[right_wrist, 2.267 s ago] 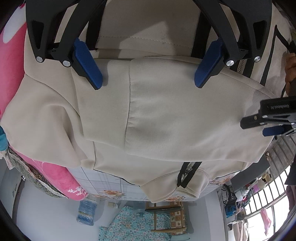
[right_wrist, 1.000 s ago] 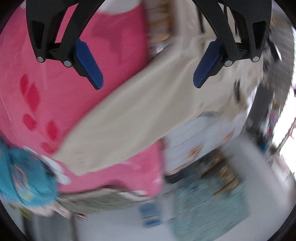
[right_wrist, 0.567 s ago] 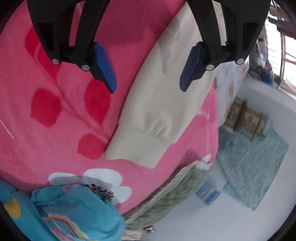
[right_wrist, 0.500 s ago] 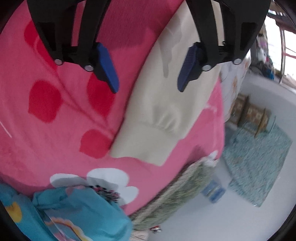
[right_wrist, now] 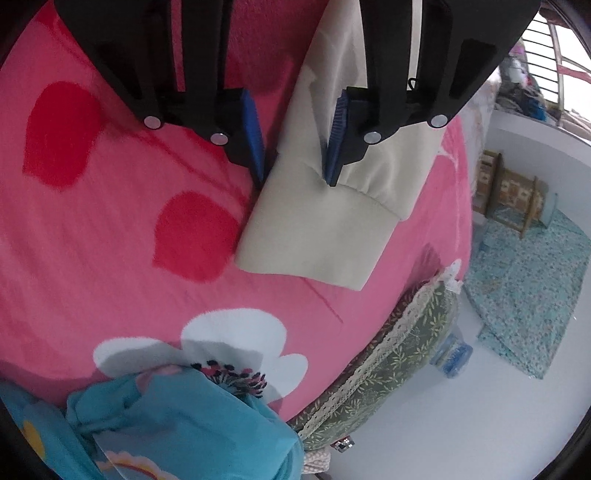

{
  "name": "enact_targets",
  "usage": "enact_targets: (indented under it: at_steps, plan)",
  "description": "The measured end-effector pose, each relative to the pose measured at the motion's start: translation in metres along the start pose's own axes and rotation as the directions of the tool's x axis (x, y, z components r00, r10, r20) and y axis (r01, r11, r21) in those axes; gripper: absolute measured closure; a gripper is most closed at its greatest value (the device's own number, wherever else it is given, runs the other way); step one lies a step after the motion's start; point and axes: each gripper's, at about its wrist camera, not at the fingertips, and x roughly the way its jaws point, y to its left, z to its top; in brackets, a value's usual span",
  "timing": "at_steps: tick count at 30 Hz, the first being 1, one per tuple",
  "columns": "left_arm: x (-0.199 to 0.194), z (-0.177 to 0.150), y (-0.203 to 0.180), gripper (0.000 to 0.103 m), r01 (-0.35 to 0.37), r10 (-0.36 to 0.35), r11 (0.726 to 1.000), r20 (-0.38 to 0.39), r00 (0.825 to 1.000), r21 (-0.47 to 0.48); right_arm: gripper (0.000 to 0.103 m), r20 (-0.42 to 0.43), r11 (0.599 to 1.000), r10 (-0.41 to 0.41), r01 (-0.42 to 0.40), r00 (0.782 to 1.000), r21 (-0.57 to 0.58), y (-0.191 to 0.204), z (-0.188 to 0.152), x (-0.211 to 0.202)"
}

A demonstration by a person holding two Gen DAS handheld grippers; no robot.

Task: Fold large clothes
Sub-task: 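Grasp the beige sleeve cuff on the pink bedspread with the right tool and lift, then carry the sleeve with the right tool and lay it across the jacket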

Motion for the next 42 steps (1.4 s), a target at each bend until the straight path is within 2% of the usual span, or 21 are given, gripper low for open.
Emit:
enact_targets:
  at_steps: [3,8,12,16,28,42]
  plan:
    - [0.000,0.000,0.000,0.007,0.000,0.000,1.000,0.000,1.000,0.000,0.075,0.013,0.997,-0.053,0.053,0.999,-0.050,0.011,0.000,-0.001]
    - [0.000,0.000,0.000,0.007,0.000,0.000,1.000,0.000,1.000,0.000,0.089,0.027,0.989,-0.112,0.114,0.993,-0.092,0.021,-0.002,-0.006]
    - [0.000,0.000,0.000,0.007,0.000,0.000,1.000,0.000,1.000,0.000,0.091,0.080,0.973,-0.162,0.172,0.984,-0.152,0.039,-0.005,-0.019]
    - [0.000,0.000,0.000,0.007,0.000,0.000,1.000,0.000,1.000,0.000,0.091,0.138,0.960,-0.174,0.199,0.975,-0.197,0.055,-0.007,-0.039]
    - [0.001,0.000,0.000,0.007,0.001,-0.001,1.000,0.001,1.000,-0.001,0.092,0.232,0.931,-0.105,0.177,0.967,-0.318,0.101,-0.027,-0.121]
    - [0.001,-0.001,0.000,0.007,0.001,-0.001,1.000,0.001,1.000,-0.001,0.092,0.254,0.890,0.029,0.090,0.967,-0.447,0.161,-0.078,-0.207]
